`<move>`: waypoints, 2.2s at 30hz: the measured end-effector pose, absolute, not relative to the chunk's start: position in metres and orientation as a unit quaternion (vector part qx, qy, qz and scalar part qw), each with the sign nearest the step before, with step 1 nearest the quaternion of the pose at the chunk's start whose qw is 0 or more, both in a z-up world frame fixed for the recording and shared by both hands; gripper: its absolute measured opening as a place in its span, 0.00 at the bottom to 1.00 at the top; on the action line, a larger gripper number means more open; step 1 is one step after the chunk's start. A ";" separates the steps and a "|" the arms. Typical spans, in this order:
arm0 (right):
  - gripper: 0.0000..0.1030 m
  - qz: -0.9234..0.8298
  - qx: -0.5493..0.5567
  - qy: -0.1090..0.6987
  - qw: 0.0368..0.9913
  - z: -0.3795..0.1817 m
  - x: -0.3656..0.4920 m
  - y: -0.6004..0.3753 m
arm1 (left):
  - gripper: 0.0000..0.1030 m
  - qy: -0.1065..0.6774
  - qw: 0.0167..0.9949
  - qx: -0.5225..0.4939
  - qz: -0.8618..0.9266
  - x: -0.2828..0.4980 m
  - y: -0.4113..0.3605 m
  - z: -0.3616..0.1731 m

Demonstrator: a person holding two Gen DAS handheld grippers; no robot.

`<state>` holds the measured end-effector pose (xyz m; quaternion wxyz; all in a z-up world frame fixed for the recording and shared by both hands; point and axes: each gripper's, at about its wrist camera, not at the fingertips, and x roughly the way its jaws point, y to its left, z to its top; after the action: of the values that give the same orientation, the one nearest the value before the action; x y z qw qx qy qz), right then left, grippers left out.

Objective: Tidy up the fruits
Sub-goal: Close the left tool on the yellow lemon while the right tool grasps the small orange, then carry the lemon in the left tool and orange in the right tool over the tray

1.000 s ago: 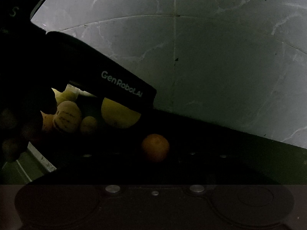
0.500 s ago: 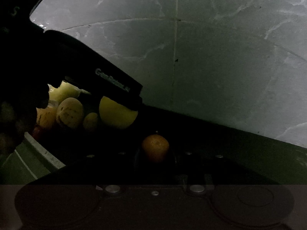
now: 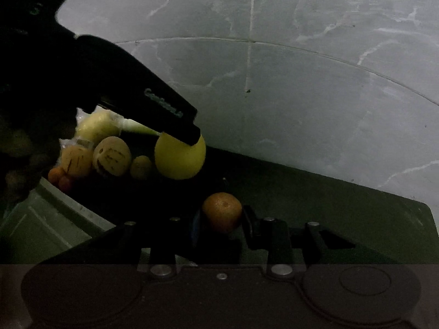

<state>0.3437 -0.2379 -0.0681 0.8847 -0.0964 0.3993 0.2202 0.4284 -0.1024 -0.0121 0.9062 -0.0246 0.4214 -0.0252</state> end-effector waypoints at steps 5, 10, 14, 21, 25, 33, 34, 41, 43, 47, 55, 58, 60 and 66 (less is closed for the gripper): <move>0.33 0.212 -0.092 0.400 0.887 -0.069 0.341 -0.245 | 0.56 0.426 0.904 -0.016 -0.018 0.436 -0.107 -0.015; 0.33 0.204 -0.090 0.397 0.890 -0.066 0.337 -0.251 | 0.63 0.433 0.901 0.011 -0.006 0.448 -0.112 -0.027; 0.33 0.195 -0.086 0.397 0.893 -0.064 0.336 -0.255 | 0.63 0.443 0.896 0.032 -0.001 0.456 -0.115 -0.035; 0.33 0.190 -0.087 0.397 0.894 -0.060 0.331 -0.260 | 0.60 0.455 0.890 0.030 0.001 0.458 -0.113 -0.048; 0.33 0.191 -0.089 0.397 0.893 -0.058 0.329 -0.260 | 0.59 0.452 0.891 0.039 -0.002 0.456 -0.114 -0.051; 0.33 0.187 -0.086 0.396 0.895 -0.053 0.320 -0.253 | 0.59 0.452 0.891 0.024 -0.029 0.437 -0.112 -0.050; 0.33 0.187 -0.085 0.395 0.896 -0.052 0.317 -0.252 | 0.59 0.451 0.892 0.022 -0.033 0.432 -0.110 -0.047; 0.33 0.184 -0.082 0.392 0.898 -0.045 0.296 -0.240 | 0.59 0.439 0.897 0.005 -0.057 0.403 -0.103 -0.024; 0.33 0.186 -0.084 0.391 0.897 -0.042 0.288 -0.235 | 0.59 0.435 0.898 0.002 -0.064 0.395 -0.101 -0.019; 0.33 0.190 -0.089 0.390 0.896 -0.037 0.273 -0.224 | 0.59 0.431 0.900 -0.001 -0.071 0.374 -0.087 -0.011; 0.33 0.199 -0.092 0.390 0.894 -0.029 0.241 -0.197 | 0.59 0.433 0.898 -0.012 -0.072 0.331 -0.055 0.004; 0.33 0.202 -0.095 0.392 0.893 -0.027 0.228 -0.187 | 0.59 0.434 0.898 -0.015 -0.073 0.315 -0.044 0.008; 0.33 0.203 -0.097 0.393 0.892 -0.026 0.220 -0.181 | 0.59 0.433 0.898 -0.016 -0.075 0.305 -0.037 0.008; 0.33 0.203 -0.105 0.393 0.891 -0.022 0.195 -0.170 | 0.59 0.435 0.897 -0.023 -0.075 0.282 -0.017 0.006</move>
<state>0.1945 -0.1696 -0.0221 0.8907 -0.1046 0.3928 0.2035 0.2817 -0.0172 0.0059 0.8972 -0.0226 0.4346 -0.0750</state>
